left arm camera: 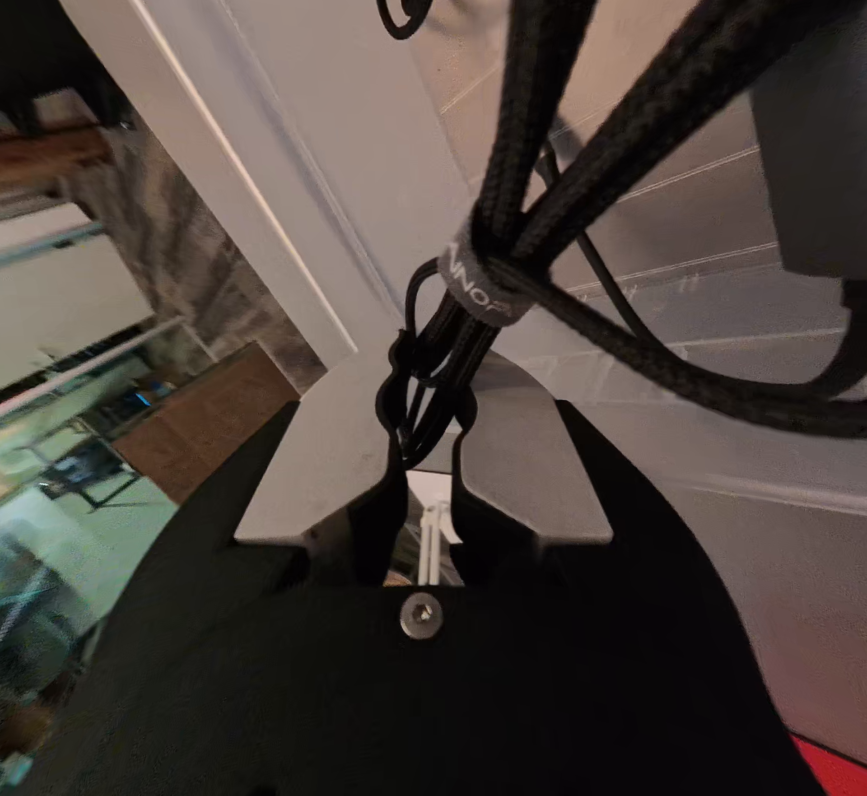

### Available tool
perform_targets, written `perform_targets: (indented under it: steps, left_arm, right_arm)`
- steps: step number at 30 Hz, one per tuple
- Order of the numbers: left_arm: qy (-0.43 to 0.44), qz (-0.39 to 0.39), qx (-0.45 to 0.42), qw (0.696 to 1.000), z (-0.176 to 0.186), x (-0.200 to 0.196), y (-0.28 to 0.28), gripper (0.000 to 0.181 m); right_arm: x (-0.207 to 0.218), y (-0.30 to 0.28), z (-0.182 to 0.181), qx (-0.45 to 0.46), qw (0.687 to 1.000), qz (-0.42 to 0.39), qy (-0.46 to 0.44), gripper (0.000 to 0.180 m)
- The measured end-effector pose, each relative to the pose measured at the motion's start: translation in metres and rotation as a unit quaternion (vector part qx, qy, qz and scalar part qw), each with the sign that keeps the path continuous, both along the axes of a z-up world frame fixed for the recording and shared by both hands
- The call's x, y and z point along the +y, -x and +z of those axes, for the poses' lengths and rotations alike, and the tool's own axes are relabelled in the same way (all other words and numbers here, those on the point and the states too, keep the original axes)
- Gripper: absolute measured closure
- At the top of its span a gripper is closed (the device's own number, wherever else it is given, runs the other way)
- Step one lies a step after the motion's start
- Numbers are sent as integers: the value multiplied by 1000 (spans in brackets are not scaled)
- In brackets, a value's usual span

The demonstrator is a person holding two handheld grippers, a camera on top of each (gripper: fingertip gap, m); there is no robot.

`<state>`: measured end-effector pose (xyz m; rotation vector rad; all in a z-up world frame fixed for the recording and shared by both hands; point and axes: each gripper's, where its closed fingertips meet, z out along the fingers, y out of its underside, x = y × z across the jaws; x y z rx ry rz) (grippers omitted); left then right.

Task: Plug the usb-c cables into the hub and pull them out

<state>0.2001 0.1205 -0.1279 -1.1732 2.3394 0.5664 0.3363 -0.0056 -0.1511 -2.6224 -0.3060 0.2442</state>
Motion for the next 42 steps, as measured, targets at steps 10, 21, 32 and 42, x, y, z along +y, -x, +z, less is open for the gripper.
perform_targets:
  steps: [10,21,32,42]
  left_arm:
    - [90,109,-77,987,36,12,22,141]
    - [81,101,-37,991,22,4,19,140]
    - [80,97,-76,989,34,2,6,122]
    - [236,175,-180,939,67,-2,29,114]
  right_arm:
    - [-4,-23,34,-6,995,-73,-65,123]
    - [15,23,74,-23,982,59,-180,136]
    - [45,95,59,156,966,156,-133,168]
    - [42,95,54,132,969,167,-121,170]
